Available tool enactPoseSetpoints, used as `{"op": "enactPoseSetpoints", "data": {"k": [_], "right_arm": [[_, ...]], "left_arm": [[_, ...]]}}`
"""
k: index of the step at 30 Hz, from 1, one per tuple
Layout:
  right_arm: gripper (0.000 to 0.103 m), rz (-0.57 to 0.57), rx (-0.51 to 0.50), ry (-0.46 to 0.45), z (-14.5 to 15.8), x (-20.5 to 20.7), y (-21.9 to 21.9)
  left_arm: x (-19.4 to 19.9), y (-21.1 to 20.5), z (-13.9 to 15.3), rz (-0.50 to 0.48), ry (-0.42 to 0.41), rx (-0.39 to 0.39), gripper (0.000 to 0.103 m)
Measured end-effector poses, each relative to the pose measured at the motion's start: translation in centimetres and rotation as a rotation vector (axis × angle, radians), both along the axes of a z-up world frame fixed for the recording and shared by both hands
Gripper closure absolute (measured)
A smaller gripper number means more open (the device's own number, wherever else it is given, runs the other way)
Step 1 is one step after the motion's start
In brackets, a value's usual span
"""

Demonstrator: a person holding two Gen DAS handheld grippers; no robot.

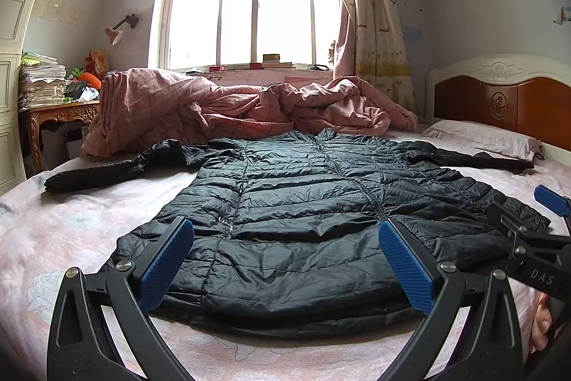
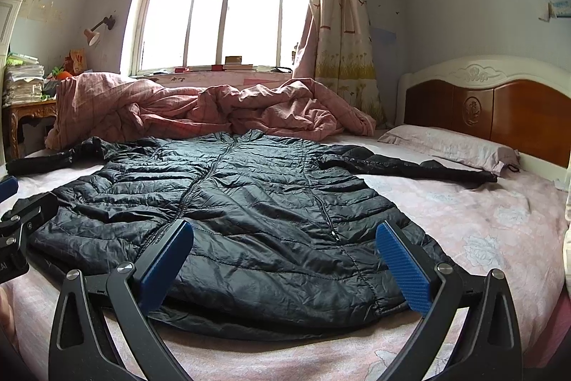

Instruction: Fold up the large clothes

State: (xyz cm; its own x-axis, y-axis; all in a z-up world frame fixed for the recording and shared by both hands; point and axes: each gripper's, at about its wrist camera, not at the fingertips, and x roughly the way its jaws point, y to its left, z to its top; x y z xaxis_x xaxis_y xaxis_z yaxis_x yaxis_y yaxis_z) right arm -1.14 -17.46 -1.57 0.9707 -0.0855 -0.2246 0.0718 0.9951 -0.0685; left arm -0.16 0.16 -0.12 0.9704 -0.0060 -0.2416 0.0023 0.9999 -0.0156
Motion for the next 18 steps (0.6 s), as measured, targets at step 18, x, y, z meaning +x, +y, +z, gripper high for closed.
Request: {"op": "enactPoseSetpoints", "data": {"k": [18], "right_arm": [[0.0, -0.003, -0.042, -0.018, -0.09, -0.4, 0.92]], "left_arm": [[-0.22, 0.04, 0.04, 0.004, -0.006, -0.006, 0.0]]}}
